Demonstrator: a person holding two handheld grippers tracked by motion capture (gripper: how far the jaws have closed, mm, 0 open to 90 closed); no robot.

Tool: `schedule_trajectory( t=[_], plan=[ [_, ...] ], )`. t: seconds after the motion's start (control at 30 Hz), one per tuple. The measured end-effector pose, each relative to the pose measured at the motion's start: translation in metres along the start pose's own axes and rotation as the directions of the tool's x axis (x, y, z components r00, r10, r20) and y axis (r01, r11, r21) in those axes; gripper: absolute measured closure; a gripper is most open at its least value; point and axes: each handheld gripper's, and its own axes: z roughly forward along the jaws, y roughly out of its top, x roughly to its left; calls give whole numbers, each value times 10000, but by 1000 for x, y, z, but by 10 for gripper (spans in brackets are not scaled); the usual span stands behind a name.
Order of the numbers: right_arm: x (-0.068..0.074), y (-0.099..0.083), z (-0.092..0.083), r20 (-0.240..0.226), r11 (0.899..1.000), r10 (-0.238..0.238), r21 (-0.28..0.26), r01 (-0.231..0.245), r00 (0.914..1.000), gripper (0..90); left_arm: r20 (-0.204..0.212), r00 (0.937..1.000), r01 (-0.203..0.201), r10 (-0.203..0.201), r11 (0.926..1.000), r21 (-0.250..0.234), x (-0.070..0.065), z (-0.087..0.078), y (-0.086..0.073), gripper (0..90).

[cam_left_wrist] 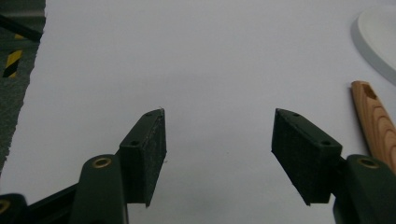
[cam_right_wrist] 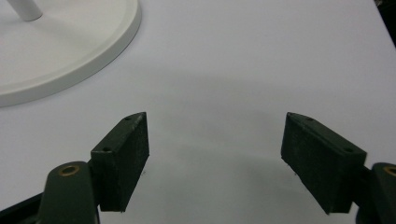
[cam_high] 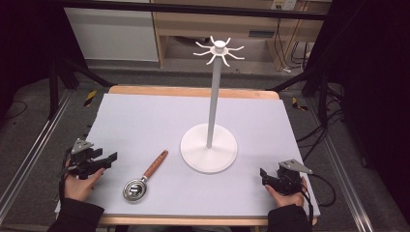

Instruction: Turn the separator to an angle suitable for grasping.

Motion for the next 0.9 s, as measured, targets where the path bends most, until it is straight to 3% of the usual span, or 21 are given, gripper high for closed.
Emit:
schedule_trajectory(
  t=[0.2,0.5,0.63,0.9],
  plan=[
    [2,0,-2,-255,10000,19,10,-18,9997,244,462,9989,105,-101,9999,-79,-5,-10,6,393],
    [4,-1,-2,-256,9999,-146,81,148,9996,246,933,9941,-559,558,9984,-13,-22,-21,16,429],
    [6,-1,-2,-299,9995,-244,209,250,9993,248,1204,9874,-1069,1031,9939,254,-36,-21,19,430],
    [6,0,-3,-253,9996,-278,56,279,9993,247,1453,9797,-1466,1378,9878,520,-49,-20,22,445]
  ],
)
